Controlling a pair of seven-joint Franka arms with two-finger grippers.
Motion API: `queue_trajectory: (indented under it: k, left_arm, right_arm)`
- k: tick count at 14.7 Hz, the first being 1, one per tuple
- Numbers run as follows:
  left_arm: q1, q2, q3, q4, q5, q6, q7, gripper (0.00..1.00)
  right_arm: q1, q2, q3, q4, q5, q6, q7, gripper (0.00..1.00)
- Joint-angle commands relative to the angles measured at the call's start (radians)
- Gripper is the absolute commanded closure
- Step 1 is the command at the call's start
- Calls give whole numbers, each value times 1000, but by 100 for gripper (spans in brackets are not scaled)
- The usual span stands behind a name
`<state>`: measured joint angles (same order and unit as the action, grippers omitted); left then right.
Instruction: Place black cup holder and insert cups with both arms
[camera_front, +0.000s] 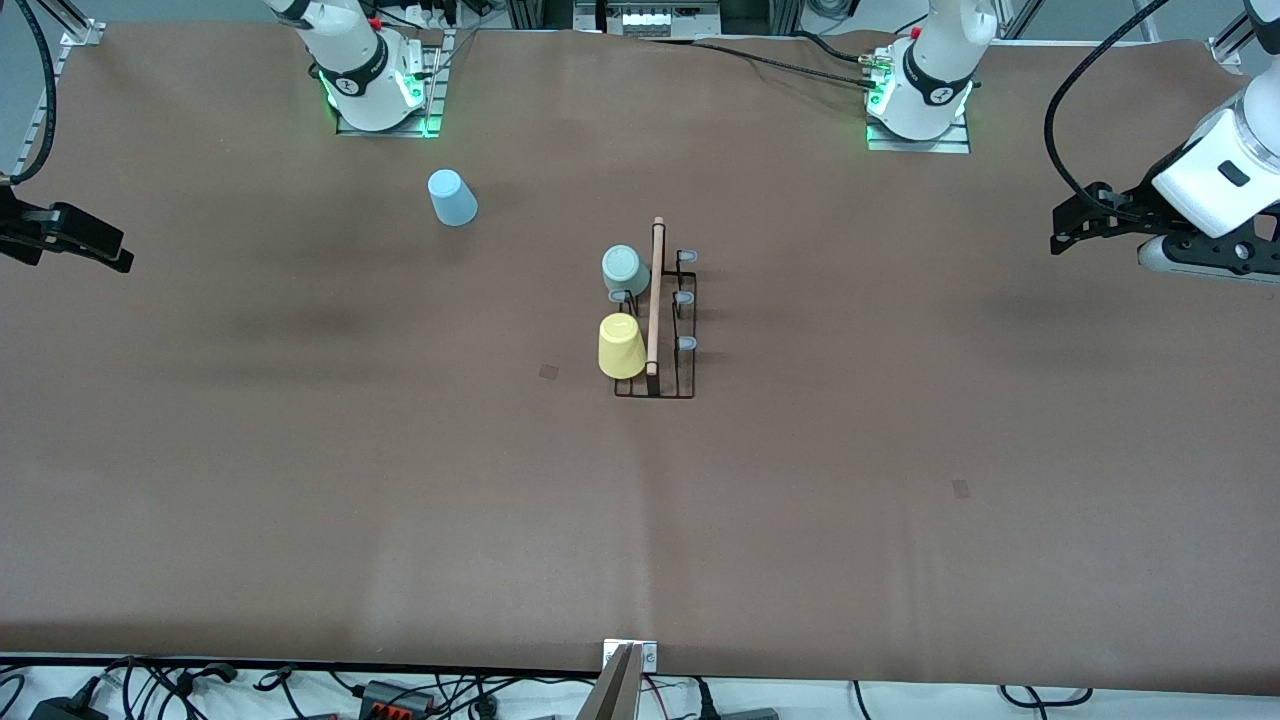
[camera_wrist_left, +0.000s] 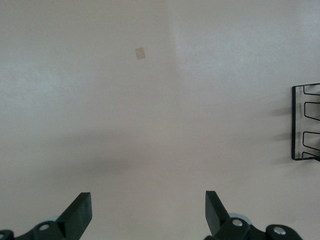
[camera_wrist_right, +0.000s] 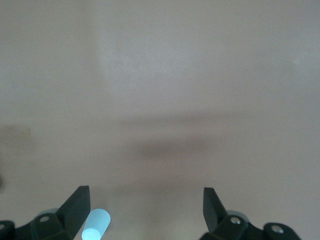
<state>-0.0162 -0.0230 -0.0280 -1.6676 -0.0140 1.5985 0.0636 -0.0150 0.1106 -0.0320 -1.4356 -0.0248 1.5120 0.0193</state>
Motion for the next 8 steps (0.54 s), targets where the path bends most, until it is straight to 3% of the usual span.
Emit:
queue_trajectory:
  k: [1,8]
  left_arm:
    - [-4,-2,5,11,-20,-14,16,0]
    - [-2,-2,6,11,-20,-29,10,0]
  right_arm:
    - [-2,6,-2,17,-7,-3,-21,0]
    - [-2,6,-2,15,-6,-3,-21,0]
